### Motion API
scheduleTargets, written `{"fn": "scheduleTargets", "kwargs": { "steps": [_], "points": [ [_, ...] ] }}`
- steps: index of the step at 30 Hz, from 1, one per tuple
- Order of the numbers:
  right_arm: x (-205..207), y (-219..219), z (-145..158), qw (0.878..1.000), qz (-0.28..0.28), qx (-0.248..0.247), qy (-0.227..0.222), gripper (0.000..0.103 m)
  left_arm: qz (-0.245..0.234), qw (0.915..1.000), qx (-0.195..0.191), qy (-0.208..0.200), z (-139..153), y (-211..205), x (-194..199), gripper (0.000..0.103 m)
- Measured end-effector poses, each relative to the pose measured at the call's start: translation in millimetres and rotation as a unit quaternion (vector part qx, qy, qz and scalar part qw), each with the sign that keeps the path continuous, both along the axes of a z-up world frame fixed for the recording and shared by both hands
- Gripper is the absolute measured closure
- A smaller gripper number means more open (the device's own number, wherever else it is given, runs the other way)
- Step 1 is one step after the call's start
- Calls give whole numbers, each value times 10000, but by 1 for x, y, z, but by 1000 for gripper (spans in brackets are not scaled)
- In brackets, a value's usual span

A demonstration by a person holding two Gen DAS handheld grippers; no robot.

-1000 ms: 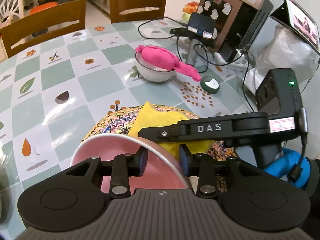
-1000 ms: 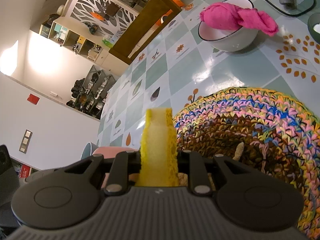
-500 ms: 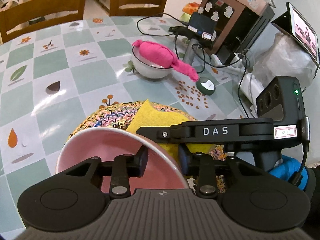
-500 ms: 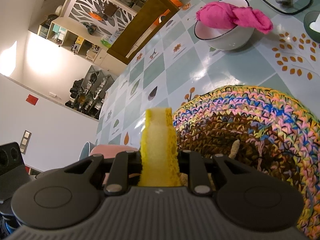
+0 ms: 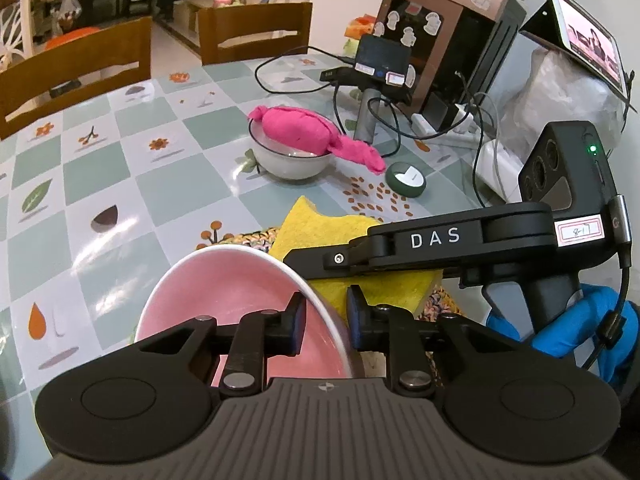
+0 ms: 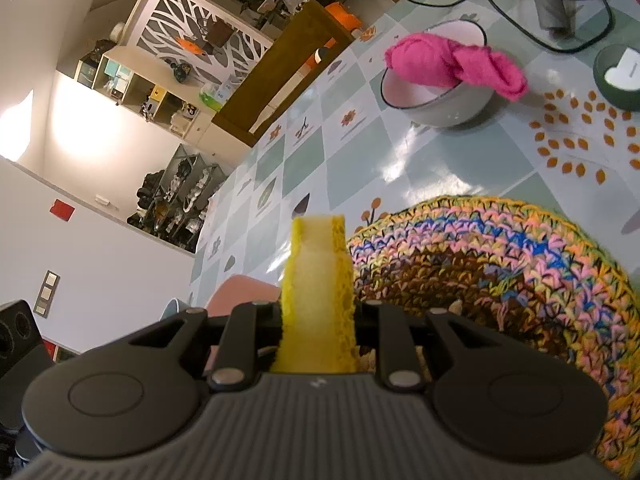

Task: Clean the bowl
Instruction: 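Keep rubbing the sponge on the bowl exterior near the rim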

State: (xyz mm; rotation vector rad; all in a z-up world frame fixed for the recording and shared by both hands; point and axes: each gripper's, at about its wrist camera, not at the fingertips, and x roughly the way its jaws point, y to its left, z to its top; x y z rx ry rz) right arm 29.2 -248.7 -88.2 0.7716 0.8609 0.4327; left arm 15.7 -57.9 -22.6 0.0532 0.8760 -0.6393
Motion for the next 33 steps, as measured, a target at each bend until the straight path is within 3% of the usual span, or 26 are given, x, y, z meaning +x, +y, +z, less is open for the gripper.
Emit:
{"fn": "scheduleTargets", "kwargs": {
  "steps": [14, 22, 33],
  "points": [
    [7, -17, 25, 9988, -23, -323, -376, 81, -144, 9992, -216, -295, 6, -16, 1, 81],
    [-3, -18, 21, 9992, -15, -236, -336, 80, -264, 9983, -356, -370, -1, -11, -21, 85],
    [-23, -18, 21, 9995, 10, -28, -319, 80, -596, 9975, -272, -250, -20, -8, -51, 90]
  ]
}}
